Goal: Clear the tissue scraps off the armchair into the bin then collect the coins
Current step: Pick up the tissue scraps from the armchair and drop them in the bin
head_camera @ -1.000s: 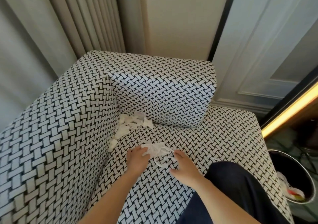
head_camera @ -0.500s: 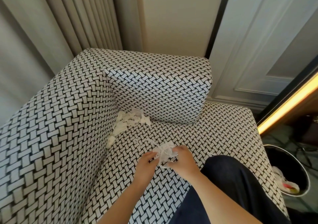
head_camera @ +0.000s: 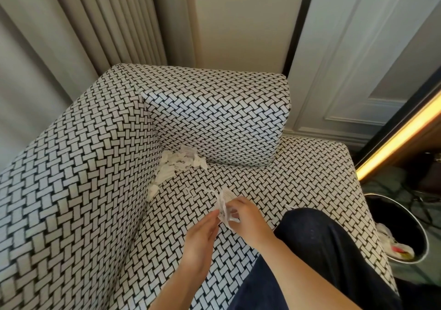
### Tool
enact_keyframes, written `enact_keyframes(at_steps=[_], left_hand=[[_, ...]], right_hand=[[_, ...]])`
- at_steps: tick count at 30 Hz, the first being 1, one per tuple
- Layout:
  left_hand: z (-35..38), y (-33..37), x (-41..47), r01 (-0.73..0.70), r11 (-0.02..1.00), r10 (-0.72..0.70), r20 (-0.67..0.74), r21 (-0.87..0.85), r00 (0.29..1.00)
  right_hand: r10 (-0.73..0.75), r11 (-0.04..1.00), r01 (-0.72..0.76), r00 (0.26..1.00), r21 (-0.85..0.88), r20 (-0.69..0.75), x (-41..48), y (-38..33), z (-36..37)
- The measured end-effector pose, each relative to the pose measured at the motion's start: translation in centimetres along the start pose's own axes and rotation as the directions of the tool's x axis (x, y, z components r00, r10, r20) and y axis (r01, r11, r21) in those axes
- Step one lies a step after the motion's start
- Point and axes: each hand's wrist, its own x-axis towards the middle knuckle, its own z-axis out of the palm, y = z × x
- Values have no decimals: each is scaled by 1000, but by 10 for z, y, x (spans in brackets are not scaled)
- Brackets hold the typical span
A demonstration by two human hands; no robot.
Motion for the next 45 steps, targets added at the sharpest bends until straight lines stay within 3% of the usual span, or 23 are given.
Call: enact_keyframes(at_steps=[9, 15, 20, 38, 41, 45], left_hand=[[16, 5, -9, -50, 994, 49, 11, 94, 999], [25, 7, -19, -121, 952, 131, -17, 283, 991], [34, 14, -28, -193, 907, 208, 1, 375, 978], [28, 17, -23, -107, 979, 126, -106, 174, 986], [26, 17, -18, -82, 990, 93, -103, 113, 990], [32, 18, -10, -72, 996, 77, -93, 52, 993]], right_hand=[[115, 960, -111, 993, 258, -2, -3, -7, -5], [252, 848, -190, 966, 494, -62, -2, -9, -7], [293, 796, -182, 951, 577, -104, -2, -9, -13], [492, 604, -66, 815, 795, -306, -18, -17, -60], [454, 650, -23, 814, 760, -364, -19, -15, -85], [338, 848, -89, 850, 523, -404, -23, 6, -124]])
